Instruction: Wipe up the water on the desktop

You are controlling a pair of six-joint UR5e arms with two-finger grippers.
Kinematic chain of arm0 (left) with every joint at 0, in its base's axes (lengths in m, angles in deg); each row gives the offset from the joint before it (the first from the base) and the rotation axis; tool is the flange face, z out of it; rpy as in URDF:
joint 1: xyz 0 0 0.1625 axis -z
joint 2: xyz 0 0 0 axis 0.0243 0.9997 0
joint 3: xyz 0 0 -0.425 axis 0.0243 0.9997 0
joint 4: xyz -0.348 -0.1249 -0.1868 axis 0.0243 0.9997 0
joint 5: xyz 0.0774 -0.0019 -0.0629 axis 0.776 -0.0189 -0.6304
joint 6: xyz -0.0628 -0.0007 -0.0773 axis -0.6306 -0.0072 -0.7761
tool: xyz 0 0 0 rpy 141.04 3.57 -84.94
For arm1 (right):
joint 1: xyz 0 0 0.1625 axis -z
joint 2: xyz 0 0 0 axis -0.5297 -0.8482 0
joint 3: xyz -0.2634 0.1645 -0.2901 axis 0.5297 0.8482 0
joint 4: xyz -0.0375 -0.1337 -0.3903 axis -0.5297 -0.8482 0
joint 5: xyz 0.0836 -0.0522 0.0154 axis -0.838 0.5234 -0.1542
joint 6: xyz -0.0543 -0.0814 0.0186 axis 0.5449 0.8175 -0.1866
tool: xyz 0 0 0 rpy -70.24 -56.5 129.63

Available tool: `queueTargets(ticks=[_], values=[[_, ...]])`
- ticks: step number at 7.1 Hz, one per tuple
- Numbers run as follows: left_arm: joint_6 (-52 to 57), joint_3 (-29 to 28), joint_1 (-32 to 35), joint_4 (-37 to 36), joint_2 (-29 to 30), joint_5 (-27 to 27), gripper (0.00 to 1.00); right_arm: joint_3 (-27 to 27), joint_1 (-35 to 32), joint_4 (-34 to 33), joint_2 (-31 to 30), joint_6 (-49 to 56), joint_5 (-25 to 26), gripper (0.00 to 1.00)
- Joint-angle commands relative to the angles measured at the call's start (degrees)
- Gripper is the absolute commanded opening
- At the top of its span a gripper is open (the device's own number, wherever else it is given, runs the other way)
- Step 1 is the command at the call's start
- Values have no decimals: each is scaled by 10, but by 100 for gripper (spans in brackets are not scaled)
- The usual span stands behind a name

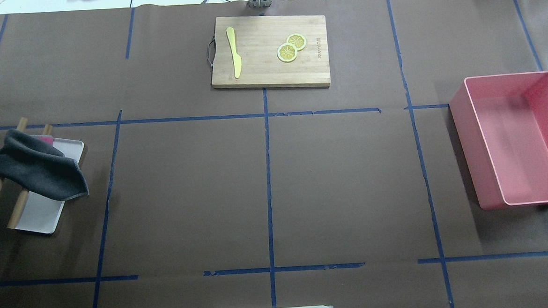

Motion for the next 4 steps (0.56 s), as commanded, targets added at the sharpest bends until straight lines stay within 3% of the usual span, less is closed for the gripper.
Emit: queueTargets(ticks=[1, 4], values=[[-113, 18, -79, 14, 26, 2, 100, -6, 0, 3, 0, 0, -19, 100], [-298, 12, -184, 114, 36, 3, 97, -6, 0, 13, 2, 1, -30, 100]])
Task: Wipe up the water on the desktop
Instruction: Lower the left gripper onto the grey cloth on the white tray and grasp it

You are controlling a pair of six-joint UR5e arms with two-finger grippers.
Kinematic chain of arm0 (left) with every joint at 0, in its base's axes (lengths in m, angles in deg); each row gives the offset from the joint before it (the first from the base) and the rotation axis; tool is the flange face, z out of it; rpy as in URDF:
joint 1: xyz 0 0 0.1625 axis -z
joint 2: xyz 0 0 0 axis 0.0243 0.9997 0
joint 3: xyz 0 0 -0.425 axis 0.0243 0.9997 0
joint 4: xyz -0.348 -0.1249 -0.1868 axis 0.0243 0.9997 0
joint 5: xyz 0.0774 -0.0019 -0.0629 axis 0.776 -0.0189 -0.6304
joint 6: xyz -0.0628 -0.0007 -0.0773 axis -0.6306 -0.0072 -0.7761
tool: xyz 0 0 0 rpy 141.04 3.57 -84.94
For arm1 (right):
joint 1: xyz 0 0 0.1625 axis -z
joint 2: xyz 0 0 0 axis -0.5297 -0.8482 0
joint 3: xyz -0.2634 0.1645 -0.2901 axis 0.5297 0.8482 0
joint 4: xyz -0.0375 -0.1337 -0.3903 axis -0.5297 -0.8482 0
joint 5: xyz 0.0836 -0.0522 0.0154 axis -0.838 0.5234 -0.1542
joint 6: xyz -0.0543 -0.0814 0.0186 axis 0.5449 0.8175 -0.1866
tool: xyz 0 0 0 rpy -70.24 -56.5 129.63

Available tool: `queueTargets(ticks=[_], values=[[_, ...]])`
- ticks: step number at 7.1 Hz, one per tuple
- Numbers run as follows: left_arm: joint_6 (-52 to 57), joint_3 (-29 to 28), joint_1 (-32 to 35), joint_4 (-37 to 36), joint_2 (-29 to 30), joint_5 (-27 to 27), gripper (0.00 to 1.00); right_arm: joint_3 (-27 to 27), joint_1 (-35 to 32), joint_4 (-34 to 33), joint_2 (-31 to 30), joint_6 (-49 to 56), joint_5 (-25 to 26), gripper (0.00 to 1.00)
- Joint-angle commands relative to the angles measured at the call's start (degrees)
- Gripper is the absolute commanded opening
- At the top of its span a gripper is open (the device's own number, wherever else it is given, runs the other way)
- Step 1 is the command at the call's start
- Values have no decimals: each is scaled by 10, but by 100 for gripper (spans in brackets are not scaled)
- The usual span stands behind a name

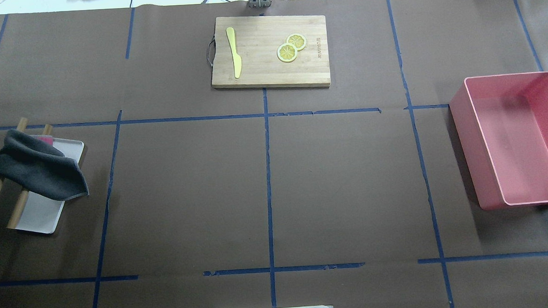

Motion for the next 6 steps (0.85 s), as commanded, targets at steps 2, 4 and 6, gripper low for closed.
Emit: queueTargets(ticks=[2, 4, 6], values=[[-94, -13, -59, 68, -1, 2, 88, 9, 1, 34, -2, 0, -6, 100], [-96, -9, -62, 68, 1, 2, 69, 9, 6, 34, -1, -2, -7, 100], [-95, -11, -62, 68, 1, 3, 56, 9, 7, 34, -1, -2, -8, 100]])
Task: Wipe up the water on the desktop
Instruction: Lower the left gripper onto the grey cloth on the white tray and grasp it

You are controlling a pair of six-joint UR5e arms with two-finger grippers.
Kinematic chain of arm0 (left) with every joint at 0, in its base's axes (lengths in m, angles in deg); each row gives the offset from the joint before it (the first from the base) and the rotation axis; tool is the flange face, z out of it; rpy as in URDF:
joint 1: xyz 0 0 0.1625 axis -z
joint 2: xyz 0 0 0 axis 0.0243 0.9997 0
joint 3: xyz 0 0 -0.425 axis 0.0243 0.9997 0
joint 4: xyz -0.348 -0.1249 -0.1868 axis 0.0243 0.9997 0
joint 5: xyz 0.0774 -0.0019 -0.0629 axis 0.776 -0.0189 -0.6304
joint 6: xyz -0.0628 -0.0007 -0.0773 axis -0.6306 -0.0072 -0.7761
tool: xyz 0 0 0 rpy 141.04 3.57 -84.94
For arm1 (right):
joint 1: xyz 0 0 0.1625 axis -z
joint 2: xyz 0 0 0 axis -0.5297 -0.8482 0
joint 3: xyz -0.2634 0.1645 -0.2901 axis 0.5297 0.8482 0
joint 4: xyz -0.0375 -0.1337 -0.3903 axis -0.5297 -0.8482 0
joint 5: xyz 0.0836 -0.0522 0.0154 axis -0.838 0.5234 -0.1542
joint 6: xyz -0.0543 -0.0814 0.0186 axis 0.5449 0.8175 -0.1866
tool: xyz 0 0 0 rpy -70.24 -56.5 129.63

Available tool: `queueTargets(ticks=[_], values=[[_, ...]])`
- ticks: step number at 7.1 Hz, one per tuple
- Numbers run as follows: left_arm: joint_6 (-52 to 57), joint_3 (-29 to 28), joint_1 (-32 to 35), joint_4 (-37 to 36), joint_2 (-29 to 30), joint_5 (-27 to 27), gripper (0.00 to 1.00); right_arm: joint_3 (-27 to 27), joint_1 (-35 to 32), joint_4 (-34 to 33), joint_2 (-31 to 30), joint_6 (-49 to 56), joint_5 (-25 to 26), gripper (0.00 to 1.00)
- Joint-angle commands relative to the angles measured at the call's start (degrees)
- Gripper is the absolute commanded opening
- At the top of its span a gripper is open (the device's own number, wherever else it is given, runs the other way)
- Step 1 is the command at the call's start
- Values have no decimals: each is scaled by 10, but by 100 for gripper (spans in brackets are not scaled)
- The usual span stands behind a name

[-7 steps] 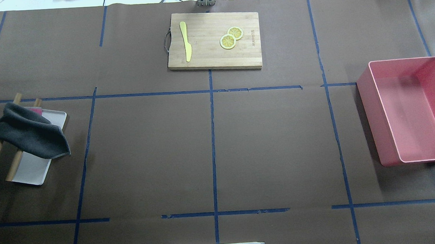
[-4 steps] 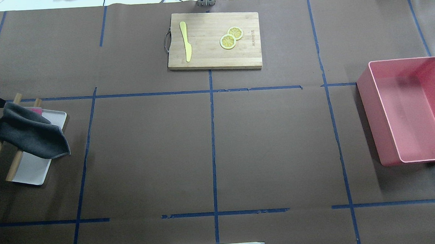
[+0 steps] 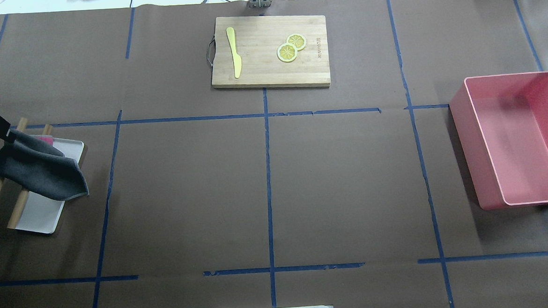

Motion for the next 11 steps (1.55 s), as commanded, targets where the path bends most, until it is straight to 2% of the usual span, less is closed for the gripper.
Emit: queueTargets(ticks=[1, 3, 4, 5, 6, 7, 9, 10, 11], values=[[0, -1, -7, -1, 1, 0, 56, 1, 1, 0, 0, 0, 0, 100], [0, -3, -14, -1, 4, 0, 56, 2, 1, 0, 0, 0, 0, 100], [-1, -3, -15, -2, 7, 0, 49, 2, 1, 0, 0, 0, 0, 100], [-2, -3, -15, -2, 7, 0, 34, 2, 1, 0, 0, 0, 0, 100], [-2, -3, -15, -2, 7, 0, 9, 2, 0, 0, 0, 0, -1, 100], [-2, -3, -15, -2, 8, 0, 0, 2, 0, 0, 0, 0, -1, 100], [-4, 8, -15, -5, 20, -1, 0, 1, 1, 0, 1, -1, -3, 100], [-11, 18, -15, -6, 25, -5, 0, -1, 5, 1, 8, 0, -23, 100], [-63, 34, -15, -8, 50, -7, 0, -4, 19, 2, 25, -13, -51, 100]])
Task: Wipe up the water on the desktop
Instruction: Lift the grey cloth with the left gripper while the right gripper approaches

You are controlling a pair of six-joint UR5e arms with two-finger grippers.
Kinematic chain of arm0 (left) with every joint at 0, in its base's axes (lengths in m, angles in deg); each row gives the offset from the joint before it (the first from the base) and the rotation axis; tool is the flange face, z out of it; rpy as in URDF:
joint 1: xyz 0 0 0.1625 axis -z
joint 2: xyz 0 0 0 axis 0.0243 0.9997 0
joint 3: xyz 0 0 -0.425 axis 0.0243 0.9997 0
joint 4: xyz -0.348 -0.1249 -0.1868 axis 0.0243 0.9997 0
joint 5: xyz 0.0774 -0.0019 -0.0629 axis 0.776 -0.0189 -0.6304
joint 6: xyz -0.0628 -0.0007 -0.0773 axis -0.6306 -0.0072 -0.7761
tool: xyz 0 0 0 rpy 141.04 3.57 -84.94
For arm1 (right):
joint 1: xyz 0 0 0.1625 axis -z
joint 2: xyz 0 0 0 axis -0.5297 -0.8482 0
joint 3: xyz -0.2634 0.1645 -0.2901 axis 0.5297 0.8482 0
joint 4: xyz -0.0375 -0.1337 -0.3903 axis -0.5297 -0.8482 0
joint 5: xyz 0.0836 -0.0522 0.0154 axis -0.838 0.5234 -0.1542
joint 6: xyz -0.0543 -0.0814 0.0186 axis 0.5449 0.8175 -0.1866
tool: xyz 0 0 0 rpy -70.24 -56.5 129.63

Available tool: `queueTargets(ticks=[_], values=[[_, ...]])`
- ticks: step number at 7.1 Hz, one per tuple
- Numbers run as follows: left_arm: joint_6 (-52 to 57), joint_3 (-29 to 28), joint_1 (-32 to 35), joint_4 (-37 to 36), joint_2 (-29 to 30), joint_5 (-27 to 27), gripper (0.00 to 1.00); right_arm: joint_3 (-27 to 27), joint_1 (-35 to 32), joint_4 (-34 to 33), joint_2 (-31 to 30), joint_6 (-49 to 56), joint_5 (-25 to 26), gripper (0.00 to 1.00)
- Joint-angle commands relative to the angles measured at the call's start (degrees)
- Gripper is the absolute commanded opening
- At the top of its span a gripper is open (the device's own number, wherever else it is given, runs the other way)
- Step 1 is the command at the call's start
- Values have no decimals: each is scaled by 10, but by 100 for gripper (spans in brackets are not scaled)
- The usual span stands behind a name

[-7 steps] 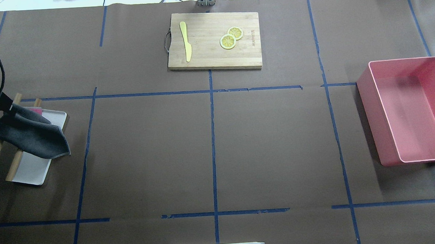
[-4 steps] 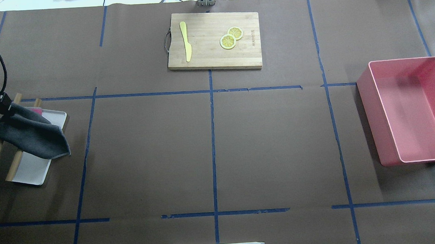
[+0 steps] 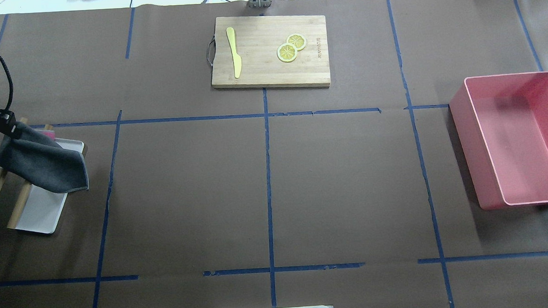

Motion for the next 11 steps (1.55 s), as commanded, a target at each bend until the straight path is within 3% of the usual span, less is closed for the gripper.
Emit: queueTargets(ticks=[1, 2, 3, 5, 7, 9, 11], values=[[-101, 27, 0, 0, 48, -26, 0, -10, 21, 10, 26, -28, -38, 100], [-177, 28, -3, 0, 94, -37, 0, -10, 44, 72, 34, -41, -36, 100], [-266, 27, -43, 1, 142, -33, 0, -10, 67, 138, 44, -123, -30, 100], [-430, 24, -128, 2, 235, 11, 0, -14, 135, 283, 89, -335, 49, 100], [-528, 9, -202, 2, 309, 77, 0, -66, 228, 306, 117, -473, 134, 100], [-590, -7, -227, 9, 345, 109, 0, -141, 367, 306, 141, -538, 288, 99], [-756, -48, -228, 66, 361, 118, 0, -165, 502, 305, 167, -537, 461, 99]])
